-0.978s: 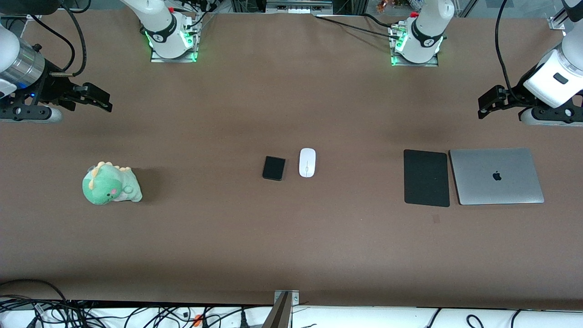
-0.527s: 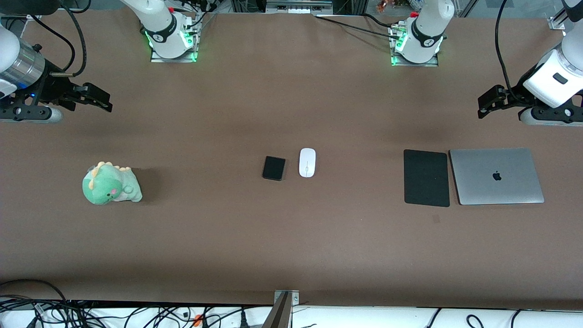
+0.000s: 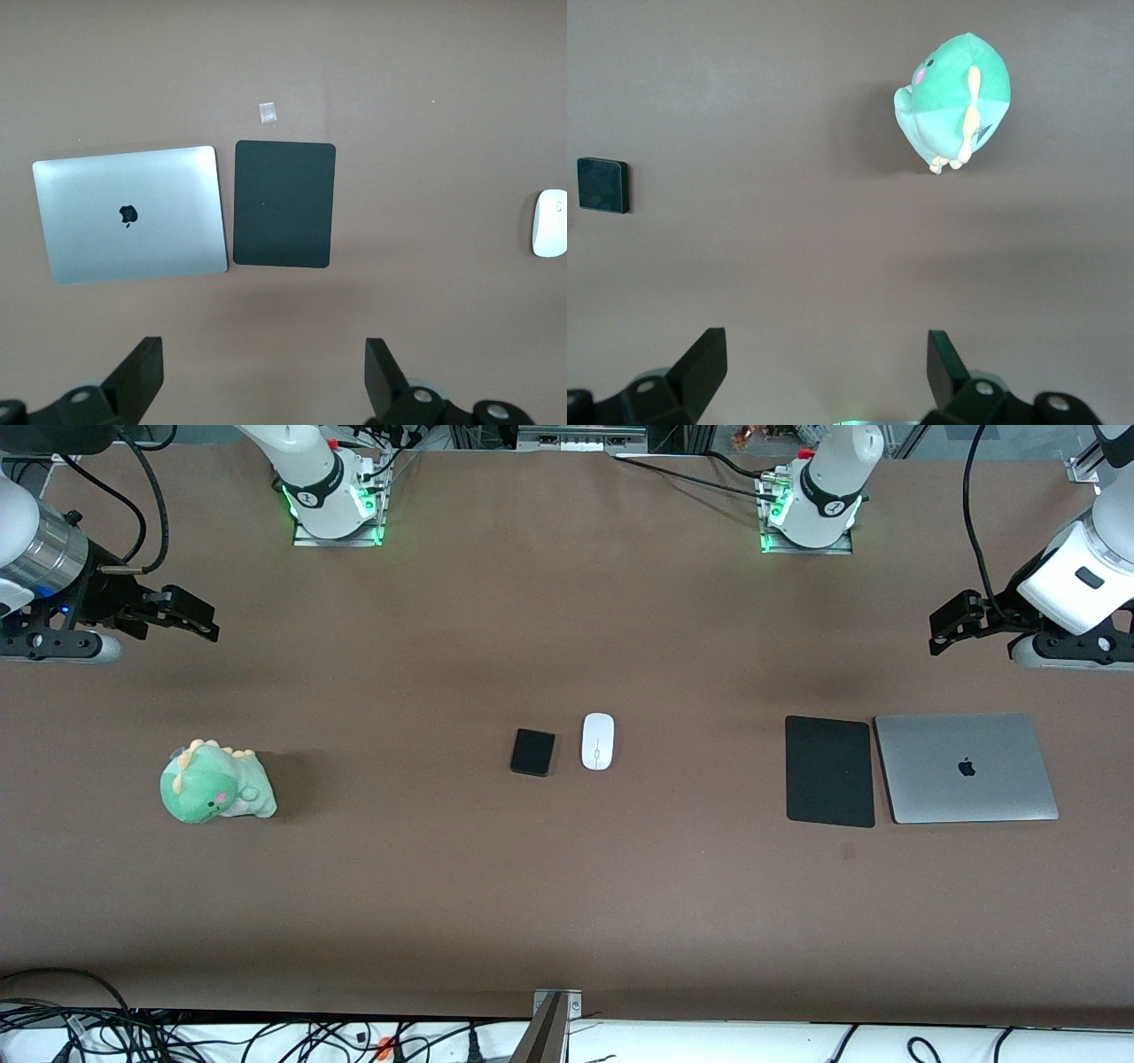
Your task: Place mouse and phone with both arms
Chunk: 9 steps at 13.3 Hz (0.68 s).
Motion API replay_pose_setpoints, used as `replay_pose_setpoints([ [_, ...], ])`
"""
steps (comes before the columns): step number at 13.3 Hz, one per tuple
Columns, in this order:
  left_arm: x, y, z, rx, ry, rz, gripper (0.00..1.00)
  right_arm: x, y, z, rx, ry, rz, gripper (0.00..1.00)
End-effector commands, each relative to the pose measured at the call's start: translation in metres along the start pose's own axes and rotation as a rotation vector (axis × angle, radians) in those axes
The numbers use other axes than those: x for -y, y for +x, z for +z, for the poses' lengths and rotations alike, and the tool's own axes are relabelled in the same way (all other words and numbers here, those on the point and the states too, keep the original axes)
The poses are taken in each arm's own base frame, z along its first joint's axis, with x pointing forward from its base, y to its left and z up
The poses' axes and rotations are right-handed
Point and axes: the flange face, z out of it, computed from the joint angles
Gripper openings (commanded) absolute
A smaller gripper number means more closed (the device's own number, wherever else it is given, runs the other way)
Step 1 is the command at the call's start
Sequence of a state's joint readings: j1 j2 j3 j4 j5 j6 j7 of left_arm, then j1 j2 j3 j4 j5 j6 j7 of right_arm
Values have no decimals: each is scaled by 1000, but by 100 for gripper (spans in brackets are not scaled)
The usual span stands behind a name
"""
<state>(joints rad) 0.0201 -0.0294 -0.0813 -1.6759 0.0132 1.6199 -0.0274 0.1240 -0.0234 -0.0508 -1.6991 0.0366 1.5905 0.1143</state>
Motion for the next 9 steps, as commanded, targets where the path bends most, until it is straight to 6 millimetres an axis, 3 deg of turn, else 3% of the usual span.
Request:
replay_pose_setpoints([
  [1, 0, -1, -5, 11, -22, 18, 100, -1, -2, -1, 7, -2, -9, 100],
  [4, 0, 1, 0, 18, -23, 19, 100, -1, -2, -1, 7, -2, -9, 100],
  [9, -17, 1, 14, 85, -22, 55, 100, -1, -2, -2, 5, -4, -11, 100],
])
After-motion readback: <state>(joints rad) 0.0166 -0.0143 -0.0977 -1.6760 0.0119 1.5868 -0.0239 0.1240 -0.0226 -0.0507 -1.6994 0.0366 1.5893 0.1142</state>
